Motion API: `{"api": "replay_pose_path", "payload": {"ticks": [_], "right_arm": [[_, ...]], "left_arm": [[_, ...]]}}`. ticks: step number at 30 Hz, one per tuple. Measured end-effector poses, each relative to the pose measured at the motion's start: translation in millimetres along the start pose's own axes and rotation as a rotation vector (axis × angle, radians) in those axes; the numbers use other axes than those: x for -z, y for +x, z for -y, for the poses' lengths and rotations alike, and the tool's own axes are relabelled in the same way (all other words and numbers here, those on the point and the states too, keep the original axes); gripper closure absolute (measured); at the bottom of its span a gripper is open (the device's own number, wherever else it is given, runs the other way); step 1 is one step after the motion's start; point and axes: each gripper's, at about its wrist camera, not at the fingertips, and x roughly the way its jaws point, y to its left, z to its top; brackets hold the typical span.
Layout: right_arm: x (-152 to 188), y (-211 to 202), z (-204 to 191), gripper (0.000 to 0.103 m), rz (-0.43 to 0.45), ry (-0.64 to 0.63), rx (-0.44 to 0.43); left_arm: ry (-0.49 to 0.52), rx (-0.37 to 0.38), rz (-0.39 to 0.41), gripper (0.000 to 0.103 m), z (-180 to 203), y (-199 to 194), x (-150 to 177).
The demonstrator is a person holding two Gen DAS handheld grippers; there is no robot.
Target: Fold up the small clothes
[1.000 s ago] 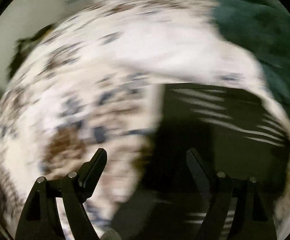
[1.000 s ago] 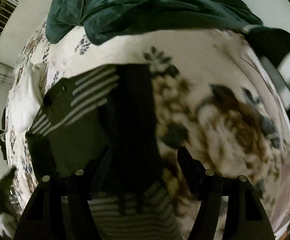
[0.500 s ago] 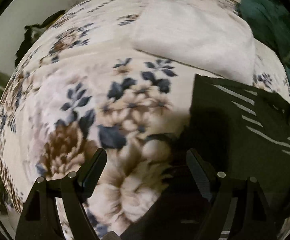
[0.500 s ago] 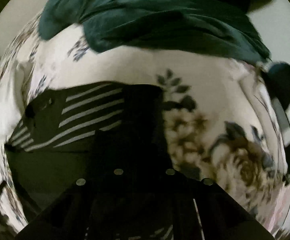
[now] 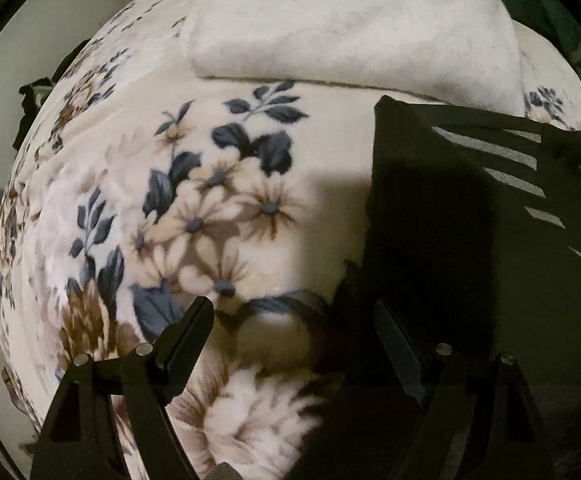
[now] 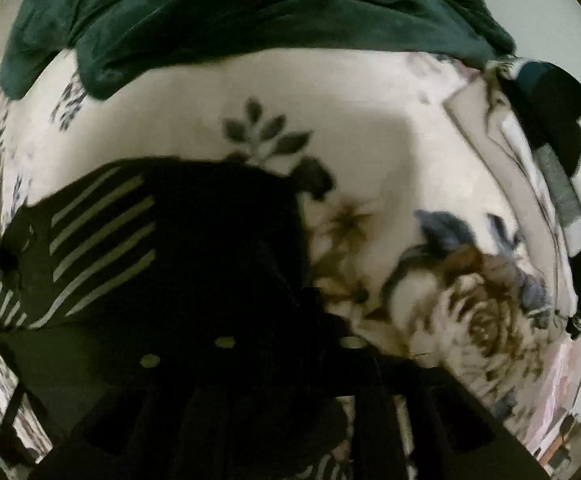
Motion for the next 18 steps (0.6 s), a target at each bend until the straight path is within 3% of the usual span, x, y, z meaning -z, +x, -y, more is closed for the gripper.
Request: {"api": "replay_pose_path", "payload": {"ticks": [1,5,7,11,12,13,18], "right_arm": [[-2.7,-11.0,4.4,0.056,0.022,0.012,0.008],[1.3,-63.0,13.5,0.039,0.164,-0.032,-0.054],[2.1,-66.1,-3.3,0.039,0.161,-0.153,-0.076],[17.3,-33.5,-59.1,0.039,0.092,-0.277,0.025],[14.1,-16.5,-61.5,0.049,0.035,-0.292,0.069],[13.9,-7.3,-59.4,0.097,0.010,-0.284,0.093],[60.0,-32.4,-21.3,0.098,0.098,-0.125,0.111]], "left_arm": [[0.010,-0.002,0.014,0.022,-0.2,-6.0,0.4],[0.037,-0.004,0.048,0.022,3.8,-21.8,5.5],[0.067,-0.016,0.053,0.022,11.4,-22.7,8.7],[0.112,-0.035,0.049,0.022,26.7,-15.5,13.8],[0.112,-0.038,0.050,0.022,28.7,-14.4,14.8],[0.112,-0.038,0.050,0.022,29.0,-12.8,15.1],[0.125,-0.020,0.049,0.021,23.8,-8.2,17.3]]}}
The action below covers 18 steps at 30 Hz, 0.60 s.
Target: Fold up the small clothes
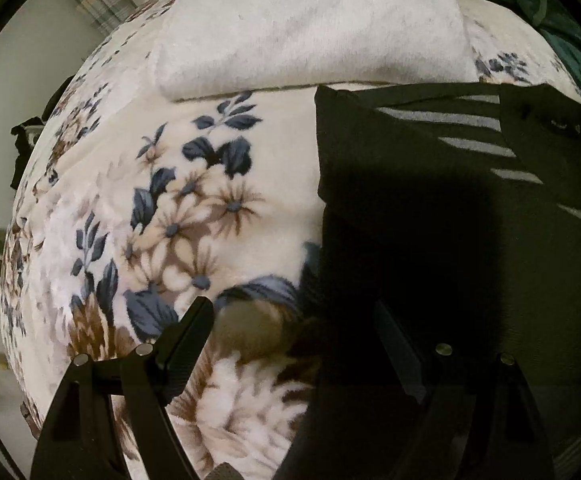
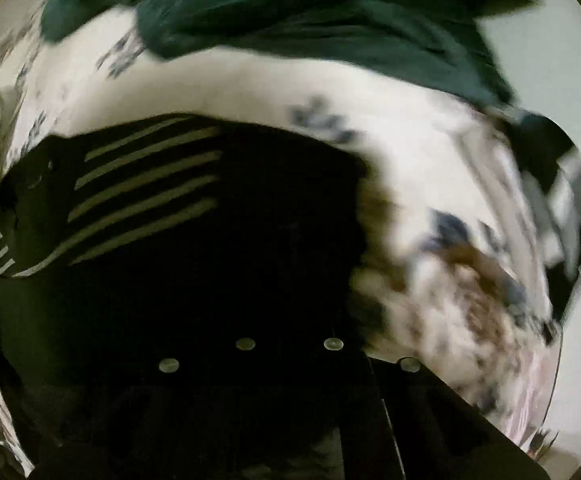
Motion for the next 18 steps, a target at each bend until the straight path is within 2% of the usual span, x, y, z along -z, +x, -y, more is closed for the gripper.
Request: {"api": "replay_pose_path", "payload": {"ticks": [3,5,6,8,9,10,12,13,15,16,17,18], "right_arm": [[38.0,-0.6,15.0,0.098,-0.068,0.060,0.003],[50.3,5.0,31.9,0.091,-0.149,0.105,-0.060],[50.4,2.7,43.6,0.086,-0.168,0.122,-0.060],[45.1,-11.6,51.7,0.073,-0.125,0.147,-0.067],[41.1,-21.0,57.0,0.062,-0.089,0.161,-0.084],[33.3,-29.5,57.5,0.054,-0.055,0.173,-0.101],[15.2,-38.0,51.8,0.052,-0.018,0.183,-0.133],[7.0,-34.6,29.9,0.052,-0.016,0.182,-0.142],[-2.6,-32.1,14.0,0.052,-0.012,0.172,-0.144],[-5.2,-28.3,8.6,0.052,-0.014,0.160,-0.141],[-10.7,-24.9,4.6,0.052,-0.019,0.143,-0.139],[-15.9,-23.2,-1.5,0.052,-0.020,0.131,-0.141]], "left_arm": [[0.003,0.007,-0.007,0.018,-7.1,5.9,-0.5],[-0.008,0.003,-0.011,0.017,-13.3,8.9,-3.2],[-0.016,0.002,-0.013,0.017,-17.2,10.1,-5.2],[-0.048,0.025,-0.024,0.017,-24.8,9.5,-9.9],[-0.056,0.034,-0.021,0.017,-26.2,7.0,-12.3],[-0.054,0.039,-0.019,0.017,-24.7,4.8,-12.9],[-0.048,0.078,-0.029,0.017,-19.3,6.4,-14.7],[-0.039,0.105,-0.043,0.023,-15.5,11.4,-15.3],[-0.015,0.153,-0.032,0.061,-8.6,18.4,-13.1],[-0.013,0.182,-0.016,0.093,-8.0,16.6,-12.8],[-0.005,0.188,0.007,0.099,-7.6,12.2,-13.1],[-0.005,0.189,0.032,0.099,-9.4,7.6,-13.1]]}}
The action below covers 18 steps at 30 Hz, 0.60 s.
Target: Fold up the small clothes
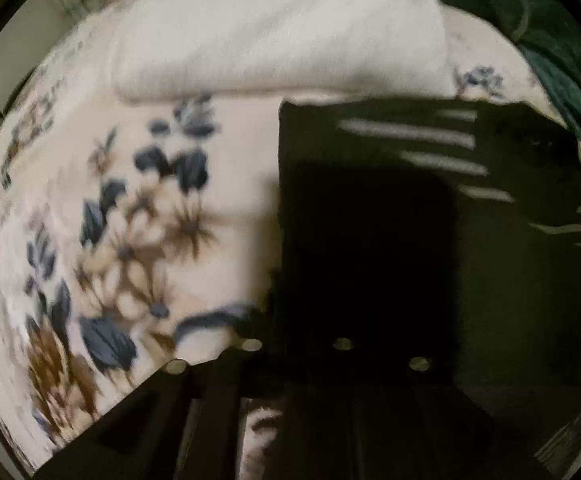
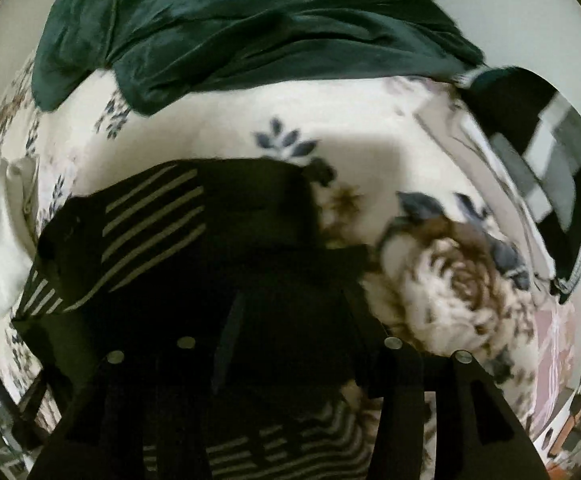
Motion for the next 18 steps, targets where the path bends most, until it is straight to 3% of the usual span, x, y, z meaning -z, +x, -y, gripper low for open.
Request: {"api": "replay_pose_path", "payload": {"ticks": [3,9,12,14,16,18], "right_arm": [[-3.3,4.4,-11.3,0.052,-0.002,-0.051,0.003],[14.7,2.4,-33.8,0.052,0.009,-0.066,0.001],[-4.0,11.8,-20.1,0.052,-0.007,-0.075,0.010],[-12.7,19.5,-12.2,0.052,-0.020,-0.077,0.026],[-14.7,28.5,-10.9,0.052,-0.033,-0.068,0.028],[-20.6,32.4,0.7,0.052,-0.046,-0.059,0.036]], "left_arm": [[-0.096,0.047,0.037,0.101,-26.0,-7.4,0.9],[-0.303,0.014,0.020,0.103,-104.9,0.6,-2.8],[-0.358,0.158,-0.008,0.101,-119.4,-5.0,-7.0],[-0.291,0.197,-0.039,0.083,-100.4,-11.7,-10.9],[-0.203,0.244,-0.041,0.021,-70.1,-15.0,-11.1],[-0.140,0.246,-0.054,0.020,-44.8,-8.8,-9.0]]}}
